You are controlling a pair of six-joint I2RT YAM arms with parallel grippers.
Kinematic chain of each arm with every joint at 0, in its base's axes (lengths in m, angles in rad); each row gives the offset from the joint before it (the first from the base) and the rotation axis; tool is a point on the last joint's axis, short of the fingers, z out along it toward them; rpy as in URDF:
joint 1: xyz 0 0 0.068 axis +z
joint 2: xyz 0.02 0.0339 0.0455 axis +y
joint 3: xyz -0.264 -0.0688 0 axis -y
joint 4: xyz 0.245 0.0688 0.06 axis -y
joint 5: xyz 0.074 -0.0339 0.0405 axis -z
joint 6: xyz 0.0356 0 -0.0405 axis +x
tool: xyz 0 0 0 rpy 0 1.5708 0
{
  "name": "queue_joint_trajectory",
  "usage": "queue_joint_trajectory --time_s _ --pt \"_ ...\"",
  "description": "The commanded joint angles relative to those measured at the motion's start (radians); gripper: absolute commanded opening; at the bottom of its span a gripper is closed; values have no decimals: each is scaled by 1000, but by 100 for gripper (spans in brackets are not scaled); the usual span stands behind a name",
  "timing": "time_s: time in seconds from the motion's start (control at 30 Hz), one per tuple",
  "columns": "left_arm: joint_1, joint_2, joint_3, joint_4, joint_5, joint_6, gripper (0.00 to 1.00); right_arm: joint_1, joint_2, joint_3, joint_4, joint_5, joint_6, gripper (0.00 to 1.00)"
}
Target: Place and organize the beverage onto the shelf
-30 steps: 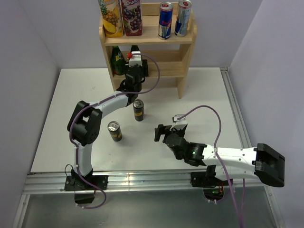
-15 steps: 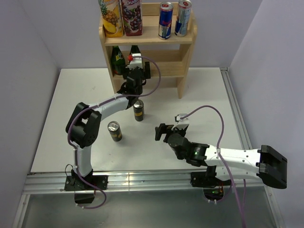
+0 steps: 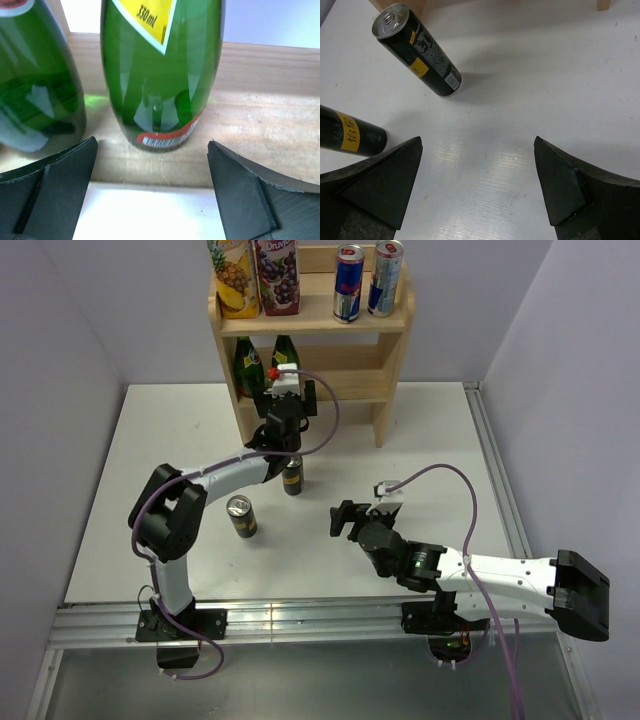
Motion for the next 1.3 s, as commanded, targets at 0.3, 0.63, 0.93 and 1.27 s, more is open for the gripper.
queue_joint_trajectory --time_s 0.3,0.63,0.93,1.27 --pt "-120 -185 -192 9 -123 -19 99 6 -3 -2 -17 27 41 100" --pt "-232 -559 -346 -249 -198 -162 98 6 130 67 107 -94 -57 100" --pt "-358 -840 -415 -743 -315 -445 97 -17 422 273 228 -245 -194 100" --pt "-552 -934 -502 -1256 -427 -979 99 -142 669 473 239 -329 -220 100"
